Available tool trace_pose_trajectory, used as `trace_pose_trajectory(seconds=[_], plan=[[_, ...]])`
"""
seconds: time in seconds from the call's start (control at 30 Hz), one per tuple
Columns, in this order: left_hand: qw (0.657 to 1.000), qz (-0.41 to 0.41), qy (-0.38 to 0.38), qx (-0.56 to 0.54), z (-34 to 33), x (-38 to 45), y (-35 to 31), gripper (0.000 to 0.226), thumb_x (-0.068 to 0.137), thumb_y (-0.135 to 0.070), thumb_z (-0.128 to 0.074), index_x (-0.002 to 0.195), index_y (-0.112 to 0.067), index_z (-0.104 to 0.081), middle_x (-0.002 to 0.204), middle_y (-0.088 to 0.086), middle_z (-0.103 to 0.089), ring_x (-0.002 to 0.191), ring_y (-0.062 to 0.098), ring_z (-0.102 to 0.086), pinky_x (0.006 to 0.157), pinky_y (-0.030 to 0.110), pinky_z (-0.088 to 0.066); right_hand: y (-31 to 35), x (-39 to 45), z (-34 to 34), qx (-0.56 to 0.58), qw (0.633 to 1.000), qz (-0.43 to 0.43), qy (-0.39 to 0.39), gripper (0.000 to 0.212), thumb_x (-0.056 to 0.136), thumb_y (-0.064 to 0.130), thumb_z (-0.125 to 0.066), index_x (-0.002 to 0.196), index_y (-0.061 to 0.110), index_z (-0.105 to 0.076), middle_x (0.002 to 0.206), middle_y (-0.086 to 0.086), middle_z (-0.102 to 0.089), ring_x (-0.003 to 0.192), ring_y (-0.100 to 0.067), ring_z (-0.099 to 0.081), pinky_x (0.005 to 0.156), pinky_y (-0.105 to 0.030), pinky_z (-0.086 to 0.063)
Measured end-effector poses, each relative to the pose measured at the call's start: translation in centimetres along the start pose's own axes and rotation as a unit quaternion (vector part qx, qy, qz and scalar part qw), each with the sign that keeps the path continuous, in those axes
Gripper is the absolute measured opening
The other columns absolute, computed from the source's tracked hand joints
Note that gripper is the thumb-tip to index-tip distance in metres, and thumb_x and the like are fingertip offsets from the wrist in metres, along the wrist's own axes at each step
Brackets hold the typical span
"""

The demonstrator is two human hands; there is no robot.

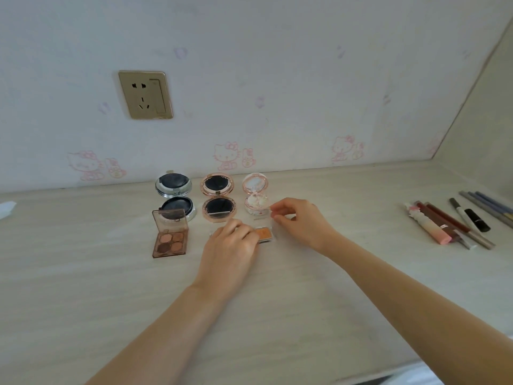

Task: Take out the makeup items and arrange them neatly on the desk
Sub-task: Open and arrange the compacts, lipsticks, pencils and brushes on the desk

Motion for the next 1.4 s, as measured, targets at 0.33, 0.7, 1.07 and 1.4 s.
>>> trace_pose_trajectory(seconds=[0.33,0.7,1.07,1.4], plan=[[0.997,-0.072,-0.010,-0.002,0.9,0.2,-3.8,0.004,0.080,-0.011,-0.071,0.082,-0.015,-0.070,0.087,-0.006,-0.068,0.087,0.022,-0.063,0.065,0.034,-0.051,-2.2,-3.8,6.6,-0.153,0.988,0.033,0.015,0.022,0.094,0.024,-0.055,0.113,0.020,-0.065,0.111,0.011,-0.068,0.105,-0.006,-0.059,0.094,-0.022,-0.044],[0.984,-0.152,0.044,-0.085,-3.3,5.0,-14.9,0.009,0.083,-0.015,-0.063,0.084,-0.014,-0.072,0.087,-0.002,-0.070,0.091,0.023,-0.062,0.071,0.033,-0.052,-9.7,-10.3,16.7,-0.226,0.972,-0.053,-0.036,0.018,0.093,0.030,-0.056,0.108,0.031,-0.066,0.093,0.030,-0.053,0.093,0.002,-0.049,0.087,-0.021,-0.044],[0.949,-0.089,0.143,-0.268,-9.5,13.1,-23.8,0.021,0.089,-0.025,-0.054,0.104,-0.031,-0.067,0.114,-0.005,-0.064,0.111,0.017,-0.049,0.084,0.029,-0.043,-15.6,-14.9,26.0,-0.273,0.950,-0.127,-0.083,0.020,0.094,0.024,-0.054,0.109,0.024,-0.068,0.113,0.003,-0.067,0.101,-0.016,-0.060,0.091,-0.030,-0.047],[0.955,-0.061,0.211,-0.198,-14.1,19.4,-27.2,0.023,0.091,-0.025,-0.047,0.100,-0.012,-0.064,0.102,0.008,-0.061,0.107,0.027,-0.049,0.078,0.039,-0.047,-19.1,-14.2,27.5,-0.287,0.941,-0.144,-0.102,0.022,0.091,0.027,-0.058,0.112,0.025,-0.065,0.111,0.004,-0.063,0.102,-0.014,-0.055,0.084,-0.022,-0.039]])
Point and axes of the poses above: each hand's wrist, its own x-axis towards the middle knuckle, its own z-axis out of the back of the hand, y = z × x, the point moved 9 cm from there along x, towards the middle knuckle
